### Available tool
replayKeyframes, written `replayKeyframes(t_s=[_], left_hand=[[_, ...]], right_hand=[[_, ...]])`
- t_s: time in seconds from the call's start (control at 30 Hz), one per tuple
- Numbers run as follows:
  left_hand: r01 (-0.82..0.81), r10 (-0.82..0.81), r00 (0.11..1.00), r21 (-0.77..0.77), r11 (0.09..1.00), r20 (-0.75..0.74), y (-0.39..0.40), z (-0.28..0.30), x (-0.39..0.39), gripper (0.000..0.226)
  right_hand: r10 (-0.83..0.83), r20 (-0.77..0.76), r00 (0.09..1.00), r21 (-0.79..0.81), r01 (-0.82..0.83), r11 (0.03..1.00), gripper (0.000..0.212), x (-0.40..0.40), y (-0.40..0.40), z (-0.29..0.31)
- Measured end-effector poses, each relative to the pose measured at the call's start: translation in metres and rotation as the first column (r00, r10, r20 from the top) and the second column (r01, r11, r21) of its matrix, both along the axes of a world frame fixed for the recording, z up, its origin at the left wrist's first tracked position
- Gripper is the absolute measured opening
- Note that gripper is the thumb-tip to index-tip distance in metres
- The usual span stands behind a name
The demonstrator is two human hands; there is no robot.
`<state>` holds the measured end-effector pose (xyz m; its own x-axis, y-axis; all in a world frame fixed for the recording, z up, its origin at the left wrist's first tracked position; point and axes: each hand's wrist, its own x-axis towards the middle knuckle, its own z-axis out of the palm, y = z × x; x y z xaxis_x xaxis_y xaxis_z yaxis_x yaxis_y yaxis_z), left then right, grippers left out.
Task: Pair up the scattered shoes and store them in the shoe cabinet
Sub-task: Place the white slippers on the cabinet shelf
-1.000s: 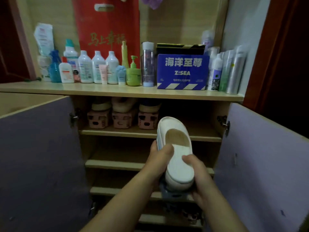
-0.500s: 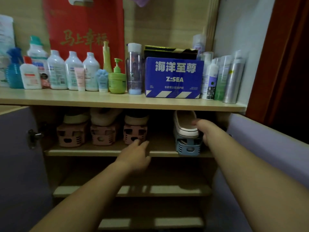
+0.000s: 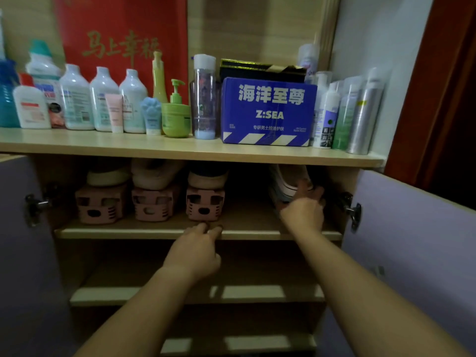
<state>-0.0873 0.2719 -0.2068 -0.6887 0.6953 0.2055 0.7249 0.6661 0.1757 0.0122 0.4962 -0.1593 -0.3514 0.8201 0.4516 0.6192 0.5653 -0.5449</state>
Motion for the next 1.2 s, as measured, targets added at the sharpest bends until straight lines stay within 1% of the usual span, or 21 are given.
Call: replayKeyframes(t_s=[0.13,0.2,0.23,0.27,0.33,0.37,0.4,0.43,0.5,0.57,0.63,0.7,0.77,0.83,0.9,0.97,1.07,1.1,1.2], left_hand=[[0.002,-0.001,1.0,0.014,1.0,-0.027,0.002,-0.001,0.0,0.074],[0.005,-0.004,0.999,0.017,1.0,-0.043,0.002,-0.002,0.001,0.075],[0.007,-0.006,0.999,0.012,1.0,-0.043,0.002,-0.002,0.002,0.076],[0.008,-0.008,0.999,0.008,1.0,-0.04,0.001,-0.003,0.002,0.077],[0.001,-0.001,0.999,0.005,1.0,-0.047,0.0,-0.004,0.003,0.078],[-0.002,0.002,0.999,0.007,1.0,-0.054,0.0,-0.004,0.004,0.078],[-0.003,0.003,0.998,0.01,1.0,-0.062,0.001,-0.004,0.005,0.078],[-0.003,0.003,0.998,0.005,1.0,-0.068,0.001,-0.004,0.006,0.078],[0.001,-0.001,0.998,-0.01,1.0,-0.066,0.002,-0.004,0.006,0.079],[0.001,-0.002,0.998,-0.023,1.0,-0.058,0.001,-0.003,0.005,0.08],[0.004,-0.005,0.999,-0.025,1.0,-0.052,0.001,-0.002,0.004,0.08],[0.004,-0.005,0.999,-0.027,1.0,-0.046,0.001,-0.003,0.005,0.08],[-0.004,0.004,0.999,-0.015,1.0,-0.039,0.001,-0.006,0.005,0.081],[-0.011,0.01,0.999,-0.03,0.999,-0.04,0.001,-0.005,0.008,0.082],[-0.014,0.011,0.999,-0.083,0.996,-0.032,0.002,0.0,0.007,0.083],[-0.015,0.016,1.0,-0.174,0.985,0.005,0.001,0.011,0.01,0.084],[-0.019,0.042,0.995,-0.234,0.972,0.093,-0.004,0.025,0.025,0.088],[-0.039,0.061,0.994,-0.22,0.975,0.094,-0.008,0.026,0.034,0.089],[-0.159,0.164,0.98,-0.05,0.986,0.111,-0.034,0.019,0.068,0.08]], right_hand=[[0.05,0.074,0.996,-0.033,-0.047,0.998,0.083,0.004,0.036,0.015],[0.04,0.121,0.992,-0.075,-0.031,0.997,0.083,0.0,0.038,0.021],[0.008,0.154,0.988,-0.083,0.005,0.997,0.081,-0.003,0.035,0.023],[-0.047,0.202,0.978,-0.038,0.055,0.998,0.077,-0.006,0.031,0.025],[-0.178,0.322,0.93,0.199,0.117,0.973,0.062,-0.01,0.024,0.031],[-0.214,0.374,0.902,0.31,0.096,0.946,0.059,-0.012,0.024,0.033],[-0.217,0.422,0.88,0.376,0.048,0.926,0.06,-0.012,0.026,0.035],[-0.191,0.467,0.863,0.389,-0.007,0.921,0.063,-0.011,0.029,0.035],[-0.093,0.507,0.857,0.34,-0.099,0.935,0.064,-0.009,0.038,0.031],[-0.016,0.512,0.859,0.253,-0.133,0.958,0.062,-0.008,0.047,0.032],[0.002,0.514,0.858,0.205,-0.125,0.971,0.059,-0.006,0.052,0.036],[0.0,0.488,0.873,0.188,-0.106,0.977,0.049,-0.007,0.055,0.039],[-0.023,0.494,0.869,0.211,-0.094,0.973,0.047,-0.009,0.054,0.038],[-0.044,0.526,0.85,0.239,-0.098,0.966,0.052,-0.007,0.048,0.038],[-0.058,0.511,0.858,0.273,-0.097,0.957,0.061,0.0,0.036,0.036],[-0.067,0.493,0.868,0.329,-0.115,0.937,0.065,0.012,0.013,0.028],[0.016,0.488,0.873,0.382,-0.231,0.895,0.053,0.034,-0.03,0.014],[0.071,0.486,0.871,0.376,-0.282,0.883,0.05,0.04,-0.043,0.008],[0.209,0.482,0.851,0.336,-0.4,0.853,0.047,0.06,-0.082,-0.005]])
